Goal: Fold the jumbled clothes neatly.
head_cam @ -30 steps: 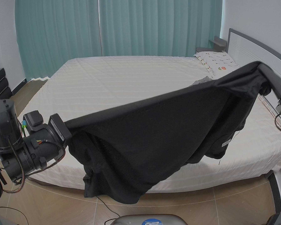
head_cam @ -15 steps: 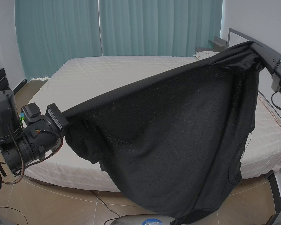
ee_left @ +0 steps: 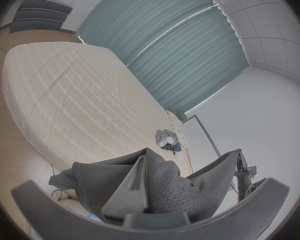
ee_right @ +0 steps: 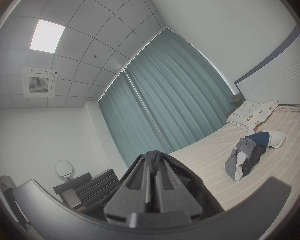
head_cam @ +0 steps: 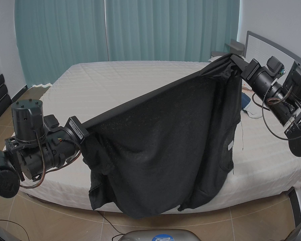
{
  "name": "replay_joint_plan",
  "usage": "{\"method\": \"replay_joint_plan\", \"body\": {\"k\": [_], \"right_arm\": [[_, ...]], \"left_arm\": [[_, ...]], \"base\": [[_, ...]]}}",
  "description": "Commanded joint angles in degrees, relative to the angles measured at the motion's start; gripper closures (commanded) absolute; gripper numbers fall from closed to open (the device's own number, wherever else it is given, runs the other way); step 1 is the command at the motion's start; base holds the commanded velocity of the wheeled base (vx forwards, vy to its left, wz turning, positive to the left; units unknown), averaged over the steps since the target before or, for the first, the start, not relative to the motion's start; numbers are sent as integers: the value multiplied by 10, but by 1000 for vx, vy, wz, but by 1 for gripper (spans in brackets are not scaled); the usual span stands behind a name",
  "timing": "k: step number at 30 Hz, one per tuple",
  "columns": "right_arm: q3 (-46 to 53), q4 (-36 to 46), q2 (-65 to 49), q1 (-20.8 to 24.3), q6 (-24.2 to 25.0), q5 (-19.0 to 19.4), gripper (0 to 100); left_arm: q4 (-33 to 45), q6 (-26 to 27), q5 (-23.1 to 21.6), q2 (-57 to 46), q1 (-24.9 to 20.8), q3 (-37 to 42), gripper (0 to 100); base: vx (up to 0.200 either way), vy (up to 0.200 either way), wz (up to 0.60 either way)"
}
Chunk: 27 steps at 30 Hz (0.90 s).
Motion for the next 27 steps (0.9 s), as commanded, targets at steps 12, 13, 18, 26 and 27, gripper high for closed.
{"method": "replay_joint_plan", "body": {"k": [12,13,18,26,27], "right_arm": [[-108,-8,137,-20,-18,-21,100],[-120,-8,150,-20,-19,-22,100],[-182,-15,243,-20,-41,-39,100],[-265,-48,390,-21,-51,-81,100],[-280,-49,407,-21,-51,-86,100]], "left_arm": [[-1,1,-32,183,65,-98,100],[-1,1,-32,196,67,-106,100],[-1,-2,-32,265,71,-161,100],[-1,-26,-28,376,71,-262,100],[0,-33,-25,392,71,-280,100]], "base": [[150,0,0],[0,0,0],[0,0,0],[0,0,0],[0,0,0]]}}
